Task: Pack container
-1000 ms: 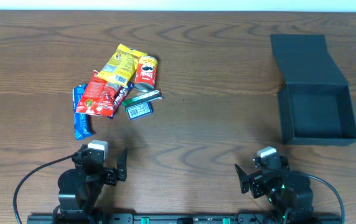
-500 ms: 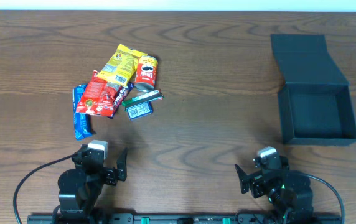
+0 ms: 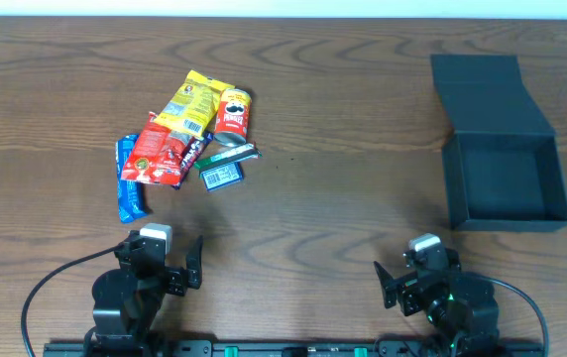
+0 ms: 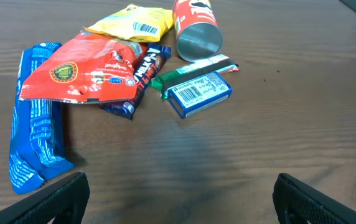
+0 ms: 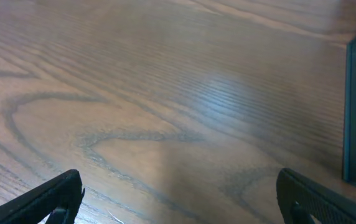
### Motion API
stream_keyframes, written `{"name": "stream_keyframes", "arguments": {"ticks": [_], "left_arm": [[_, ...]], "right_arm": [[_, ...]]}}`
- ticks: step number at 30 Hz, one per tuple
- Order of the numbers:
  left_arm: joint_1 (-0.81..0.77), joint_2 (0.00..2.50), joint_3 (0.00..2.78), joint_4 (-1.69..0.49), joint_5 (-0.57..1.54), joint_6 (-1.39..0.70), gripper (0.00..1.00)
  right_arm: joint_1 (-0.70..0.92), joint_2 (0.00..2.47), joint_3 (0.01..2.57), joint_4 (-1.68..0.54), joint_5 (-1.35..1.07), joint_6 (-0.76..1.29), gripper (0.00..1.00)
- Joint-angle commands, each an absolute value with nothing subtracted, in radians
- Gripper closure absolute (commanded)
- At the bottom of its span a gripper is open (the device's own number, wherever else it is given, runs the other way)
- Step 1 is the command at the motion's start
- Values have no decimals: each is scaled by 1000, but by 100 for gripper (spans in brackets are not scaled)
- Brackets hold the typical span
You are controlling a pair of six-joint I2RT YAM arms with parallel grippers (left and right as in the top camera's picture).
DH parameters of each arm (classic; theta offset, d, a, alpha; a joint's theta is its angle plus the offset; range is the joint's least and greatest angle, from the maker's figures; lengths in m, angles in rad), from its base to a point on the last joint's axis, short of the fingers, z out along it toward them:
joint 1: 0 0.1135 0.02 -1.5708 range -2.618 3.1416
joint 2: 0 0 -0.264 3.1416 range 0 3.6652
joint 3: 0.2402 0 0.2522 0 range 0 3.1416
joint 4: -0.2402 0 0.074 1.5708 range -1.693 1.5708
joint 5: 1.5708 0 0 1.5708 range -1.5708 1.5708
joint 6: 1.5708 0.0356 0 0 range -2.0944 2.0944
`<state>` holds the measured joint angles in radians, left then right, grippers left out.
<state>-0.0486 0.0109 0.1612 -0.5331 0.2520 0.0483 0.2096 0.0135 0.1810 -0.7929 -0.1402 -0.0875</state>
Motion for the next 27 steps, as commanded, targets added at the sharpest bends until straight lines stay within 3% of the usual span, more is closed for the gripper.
{"name": "stream_keyframes", "arguments": {"ticks": [1, 6, 15, 19, 27], "left_arm": [[-46, 4, 147, -530, 255, 37, 5], [-46, 4, 147, -530, 255, 37, 5], [-46, 4, 147, -530, 255, 37, 5], [-46, 4, 147, -530, 255, 37, 5], [-46, 4, 147, -530, 255, 37, 5]], "right_arm": [[205, 6, 177, -771, -155, -75, 1], [205, 6, 177, -668, -274, 2, 0], [205, 6, 177, -527, -303, 749, 1], [205, 6, 177, -502, -303, 821, 1], [203, 38, 195, -407, -341, 583, 1]]}}
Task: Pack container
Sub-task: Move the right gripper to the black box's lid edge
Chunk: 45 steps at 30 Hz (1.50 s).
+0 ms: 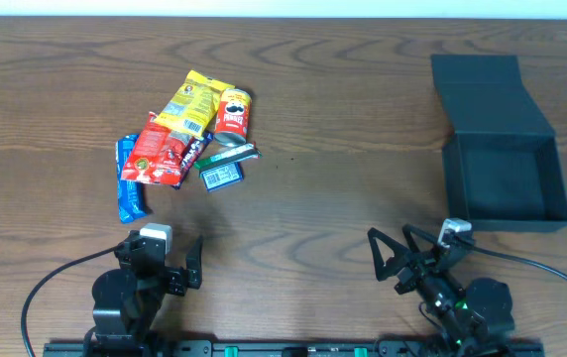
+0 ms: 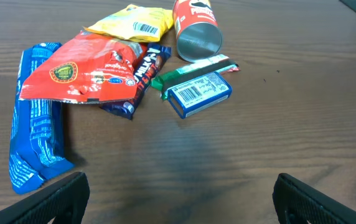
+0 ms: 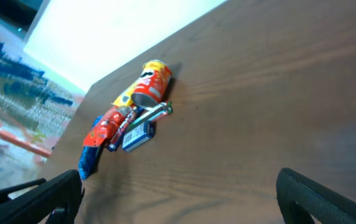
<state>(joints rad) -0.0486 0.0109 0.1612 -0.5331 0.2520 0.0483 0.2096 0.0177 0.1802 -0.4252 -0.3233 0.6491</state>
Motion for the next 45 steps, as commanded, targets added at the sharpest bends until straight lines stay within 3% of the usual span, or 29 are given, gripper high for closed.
{"name": "stream_keyframes", "arguments": {"ticks": [1, 11, 23, 29, 37, 45], "left_arm": [[-46, 4, 147, -530, 255, 37, 4], [-46, 4, 147, -530, 255, 37, 5], [-46, 4, 147, -530, 255, 37, 5], [-46, 4, 147, -530, 255, 38, 5], [-46, 4, 147, -530, 255, 37, 5], [-46, 4, 147, -530, 255, 37, 5]], "right_arm": [[203, 54, 205, -389, -337, 561, 1], [203, 532, 567, -416, -144, 263, 1], [144, 1188, 1086, -768, 160, 3, 1], [9, 1421, 1119, -772, 124, -3, 1], [-191, 1520, 1119, -704, -8, -141, 2], [-234, 1621, 1118, -704, -130, -233, 12]]}}
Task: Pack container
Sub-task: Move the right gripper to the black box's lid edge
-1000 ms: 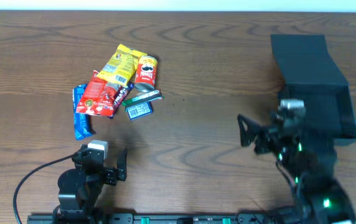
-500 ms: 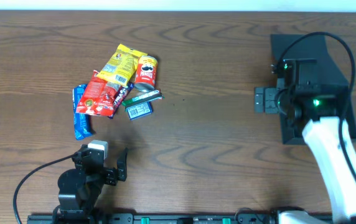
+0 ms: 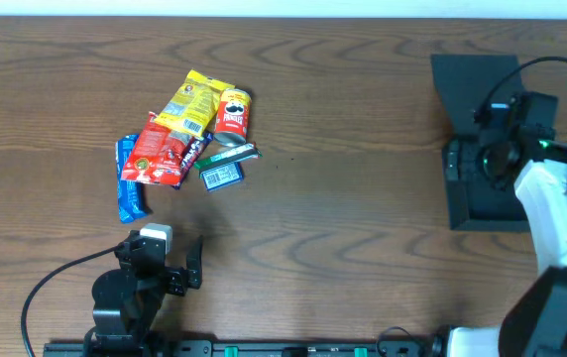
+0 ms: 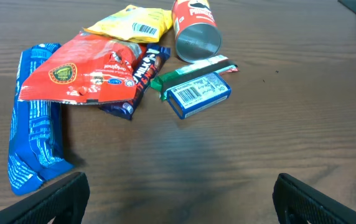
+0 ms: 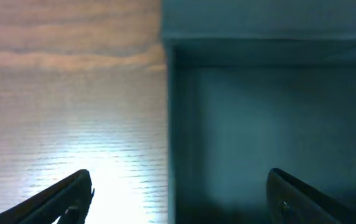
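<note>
A pile of snacks lies at the left: a red Pringles can [image 3: 232, 112] [image 4: 195, 28], a yellow packet [image 3: 192, 99], a red packet [image 3: 160, 151] [image 4: 84, 68], a long blue packet [image 3: 128, 193] [image 4: 35, 124], a green gum stick [image 4: 193, 68] and a small blue box [image 3: 221, 177] [image 4: 198, 93]. The black container [image 3: 462, 213] [image 5: 259, 112] stands at the right with its lid [image 3: 467, 84] folded back. My right gripper [image 3: 462, 164] [image 5: 178, 199] hangs open over the container's left wall. At the near edge my left gripper [image 3: 179, 270] [image 4: 178, 199] is open and holds nothing.
A dark candy bar [image 4: 142, 74] pokes out from under the red packet. Bare wooden table [image 3: 343, 198] stretches between the snack pile and the container. The right arm [image 3: 551, 218] reaches across the table's right side.
My right arm has moved from the near edge to the container at the far right and now looks down on its left wall. The left arm and the snacks have not moved.
Both grippers first rested open at the near edge, the right one facing the tabletop beside the container. Then the right wrist was raised and turned toward the snack pile. Now it is over the container's left wall, still open and holding nothing.
</note>
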### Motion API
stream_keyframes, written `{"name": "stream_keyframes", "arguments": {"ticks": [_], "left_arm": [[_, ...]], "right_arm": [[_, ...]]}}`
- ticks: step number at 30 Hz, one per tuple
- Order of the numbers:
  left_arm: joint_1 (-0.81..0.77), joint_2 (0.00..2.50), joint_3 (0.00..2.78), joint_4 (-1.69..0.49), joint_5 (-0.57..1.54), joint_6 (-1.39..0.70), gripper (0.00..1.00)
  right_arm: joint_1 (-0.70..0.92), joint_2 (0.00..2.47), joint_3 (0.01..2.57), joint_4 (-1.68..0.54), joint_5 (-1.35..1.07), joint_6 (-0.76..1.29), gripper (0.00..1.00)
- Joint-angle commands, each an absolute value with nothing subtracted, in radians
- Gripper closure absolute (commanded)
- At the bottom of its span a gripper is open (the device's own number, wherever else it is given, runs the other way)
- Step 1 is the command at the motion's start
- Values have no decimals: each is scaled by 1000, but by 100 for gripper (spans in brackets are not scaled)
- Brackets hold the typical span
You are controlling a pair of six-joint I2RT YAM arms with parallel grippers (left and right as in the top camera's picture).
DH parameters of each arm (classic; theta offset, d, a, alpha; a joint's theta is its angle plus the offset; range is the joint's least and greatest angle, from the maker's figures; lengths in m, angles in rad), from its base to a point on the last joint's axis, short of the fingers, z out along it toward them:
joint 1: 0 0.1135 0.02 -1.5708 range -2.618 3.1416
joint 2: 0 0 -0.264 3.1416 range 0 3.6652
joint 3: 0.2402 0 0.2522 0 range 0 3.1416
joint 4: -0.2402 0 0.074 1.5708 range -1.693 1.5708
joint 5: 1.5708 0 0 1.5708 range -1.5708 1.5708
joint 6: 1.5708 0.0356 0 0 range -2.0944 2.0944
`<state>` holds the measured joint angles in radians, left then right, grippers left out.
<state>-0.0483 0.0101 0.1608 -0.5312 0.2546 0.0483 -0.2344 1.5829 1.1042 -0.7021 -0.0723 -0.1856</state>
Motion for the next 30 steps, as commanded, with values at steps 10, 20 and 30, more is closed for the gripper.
{"name": "stream_keyframes", "arguments": {"ticks": [10, 20, 30], "left_arm": [[-46, 4, 147, -530, 255, 37, 5], [-46, 4, 147, -530, 255, 37, 5], [-46, 4, 147, -530, 255, 37, 5]], "right_arm": [[-233, 1737, 1118, -696, -132, -185, 82], [-99, 1741, 1118, -651, -129, 12, 99], [210, 1747, 1140, -537, -36, 358, 98]]}}
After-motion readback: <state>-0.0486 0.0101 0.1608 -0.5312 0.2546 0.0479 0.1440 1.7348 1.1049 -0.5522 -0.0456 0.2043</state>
